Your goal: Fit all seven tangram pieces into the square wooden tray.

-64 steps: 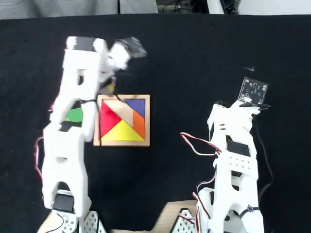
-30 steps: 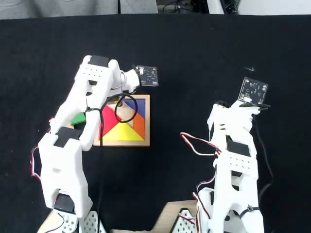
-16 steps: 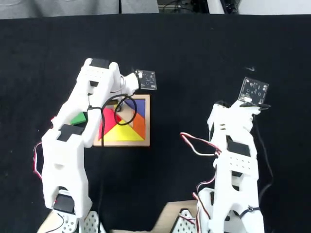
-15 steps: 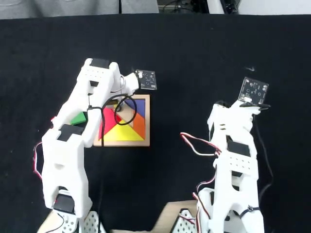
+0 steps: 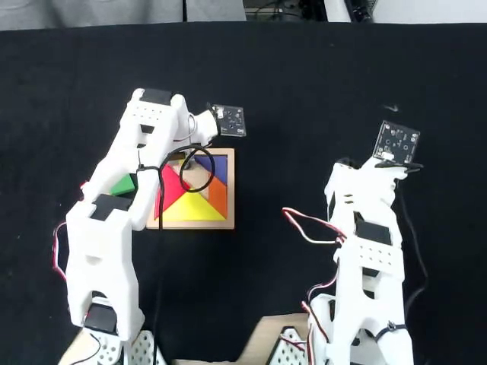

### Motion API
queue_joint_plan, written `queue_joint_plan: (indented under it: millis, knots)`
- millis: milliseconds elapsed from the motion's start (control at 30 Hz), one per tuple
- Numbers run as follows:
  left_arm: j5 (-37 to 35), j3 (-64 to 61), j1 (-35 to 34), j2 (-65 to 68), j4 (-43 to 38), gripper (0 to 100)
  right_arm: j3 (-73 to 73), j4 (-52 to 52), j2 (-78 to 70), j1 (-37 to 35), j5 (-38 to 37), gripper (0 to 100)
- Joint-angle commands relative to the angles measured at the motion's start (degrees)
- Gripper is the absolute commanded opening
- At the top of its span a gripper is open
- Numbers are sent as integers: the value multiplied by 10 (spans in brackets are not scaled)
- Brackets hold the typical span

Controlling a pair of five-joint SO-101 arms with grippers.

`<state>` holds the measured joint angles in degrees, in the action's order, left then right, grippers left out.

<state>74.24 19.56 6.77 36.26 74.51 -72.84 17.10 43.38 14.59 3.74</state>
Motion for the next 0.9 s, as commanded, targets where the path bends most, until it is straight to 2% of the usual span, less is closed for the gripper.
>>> queue_joint_plan:
  millis: [0,533,867]
  knots:
    - [7,33,0,-4,-3,33,5,-11,15,-8,-1,15]
    - [7,29,0,-3,-4,33,5,-11,15,-8,-1,15]
    - [7,2,1,-3,-36,31,5,-11,15,-8,-1,15]
